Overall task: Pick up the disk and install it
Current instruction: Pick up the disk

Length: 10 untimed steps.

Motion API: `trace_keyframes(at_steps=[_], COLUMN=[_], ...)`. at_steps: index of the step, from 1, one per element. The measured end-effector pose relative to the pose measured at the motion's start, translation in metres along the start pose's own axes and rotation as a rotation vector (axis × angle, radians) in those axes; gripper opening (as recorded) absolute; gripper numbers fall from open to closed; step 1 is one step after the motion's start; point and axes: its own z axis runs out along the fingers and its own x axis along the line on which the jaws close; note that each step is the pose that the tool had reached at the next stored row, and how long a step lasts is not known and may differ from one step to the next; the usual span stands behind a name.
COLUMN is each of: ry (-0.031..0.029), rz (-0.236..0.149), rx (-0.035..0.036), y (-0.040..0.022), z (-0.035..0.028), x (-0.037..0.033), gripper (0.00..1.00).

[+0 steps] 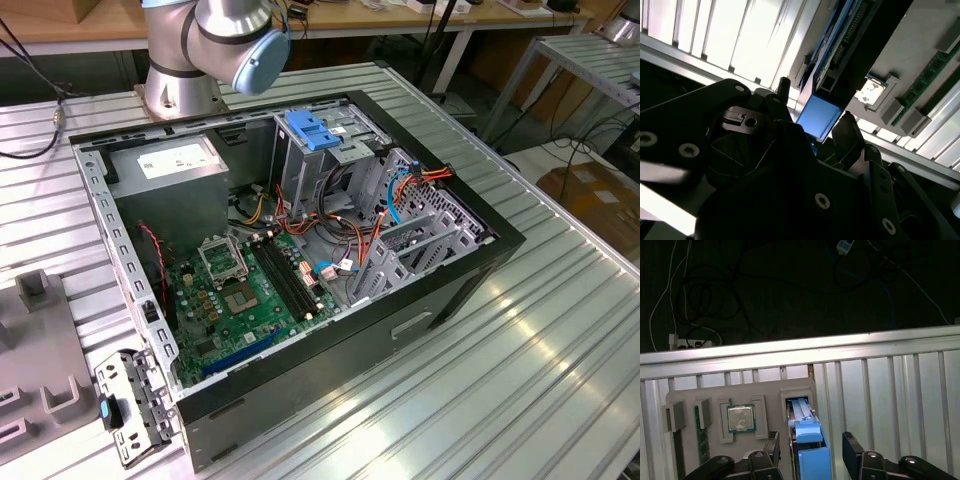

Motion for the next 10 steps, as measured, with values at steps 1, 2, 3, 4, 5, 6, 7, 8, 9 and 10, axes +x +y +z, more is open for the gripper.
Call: trace_keyframes(at_steps=[1, 2, 3, 4, 5, 6, 7, 8, 9, 10], ry=[0.0002, 0.0009, 0.0010, 0.0010, 0.0011, 0.0011, 0.0011, 0.0011, 0.0010, 0.0008], rz=[0.000, 0.000, 0.000, 0.000, 0.000, 0.000, 0.000, 0.000, -0.015, -0.039], rx=[-0.0014, -0.0079, -0.0100, -0.0102, -0.0103, -0.0104, -0.0104, -0.0104, -0.0108, -0.0112], y=[-0.0004, -0.0020, -0.0027, -0.0029, -0.0029, -0.0029, -0.0029, -0.0030, -0.0029, -0.0029], z=[0.0018, 0.0044, 0.0054, 0.0057, 0.0057, 0.0057, 0.0058, 0.0058, 0.0060, 0.0066], x=[0.0000, -0.0003, -0.0005, -0.0005, -0.0005, -0.0005, -0.0004, -0.0005, -0.0005, -0.0005], gripper=[0.62, 0.62, 0.62, 0.62, 0.62, 0.62, 0.62, 0.62, 0.62, 0.62])
